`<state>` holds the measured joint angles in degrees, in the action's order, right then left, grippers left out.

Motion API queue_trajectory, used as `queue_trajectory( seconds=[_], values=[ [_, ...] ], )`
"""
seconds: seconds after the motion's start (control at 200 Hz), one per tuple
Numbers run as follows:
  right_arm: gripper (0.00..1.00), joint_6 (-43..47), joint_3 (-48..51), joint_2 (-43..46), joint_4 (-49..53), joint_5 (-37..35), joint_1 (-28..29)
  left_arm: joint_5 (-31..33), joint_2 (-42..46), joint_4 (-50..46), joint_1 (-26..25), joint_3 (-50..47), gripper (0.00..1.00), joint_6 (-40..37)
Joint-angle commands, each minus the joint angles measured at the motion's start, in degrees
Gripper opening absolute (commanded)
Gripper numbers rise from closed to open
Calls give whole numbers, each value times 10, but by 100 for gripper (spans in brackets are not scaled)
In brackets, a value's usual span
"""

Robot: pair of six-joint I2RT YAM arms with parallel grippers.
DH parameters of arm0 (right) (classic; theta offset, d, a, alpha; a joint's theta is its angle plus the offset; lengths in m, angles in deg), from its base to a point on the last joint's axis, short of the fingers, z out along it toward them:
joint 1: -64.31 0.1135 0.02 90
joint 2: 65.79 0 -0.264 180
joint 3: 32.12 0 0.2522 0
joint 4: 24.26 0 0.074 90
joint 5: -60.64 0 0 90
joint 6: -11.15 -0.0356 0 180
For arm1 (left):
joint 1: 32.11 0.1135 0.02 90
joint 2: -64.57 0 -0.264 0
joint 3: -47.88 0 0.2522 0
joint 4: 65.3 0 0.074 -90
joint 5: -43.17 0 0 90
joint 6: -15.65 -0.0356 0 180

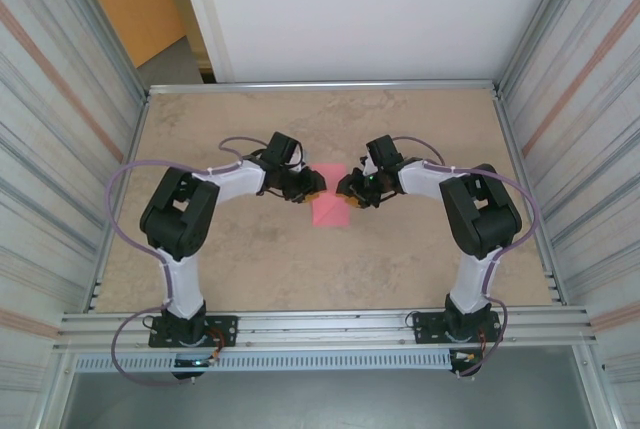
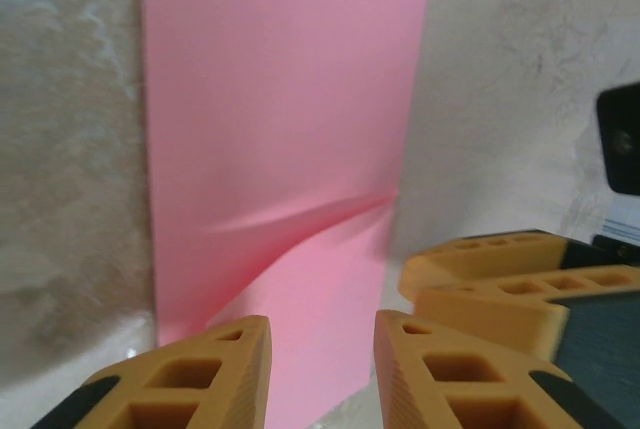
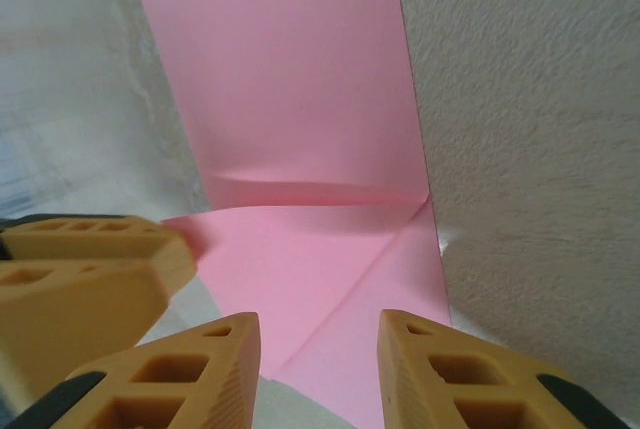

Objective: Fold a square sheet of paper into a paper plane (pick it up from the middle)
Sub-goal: Fold the triangle a second time at the center of the table, then pick up the paper from the center of the table.

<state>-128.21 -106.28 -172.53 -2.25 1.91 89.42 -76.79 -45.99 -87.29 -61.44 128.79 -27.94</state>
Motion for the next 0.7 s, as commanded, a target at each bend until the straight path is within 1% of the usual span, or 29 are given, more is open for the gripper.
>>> queue_trajectory(
  seconds=[0.0,0.13,0.316,0.446,0.526,0.697],
  values=[
    [35,-26,1,-4,-13,-1,0,7,-17,10,6,4,33,2],
    [33,-24,-4,-13,-14,5,0,11,-28,6,6,0,33,6],
    [32,-26,-8,-19,4,-23,0,14,-32,16,11,-23,33,16],
    [32,-25,-12,-28,-1,-19,0,11,-32,17,13,-27,33,16],
    [30,-25,-17,-35,-4,-10,3,10,-33,15,13,-24,33,16],
    [25,-21,-28,-43,0,-12,8,6,-33,17,13,-23,33,17]
  ],
)
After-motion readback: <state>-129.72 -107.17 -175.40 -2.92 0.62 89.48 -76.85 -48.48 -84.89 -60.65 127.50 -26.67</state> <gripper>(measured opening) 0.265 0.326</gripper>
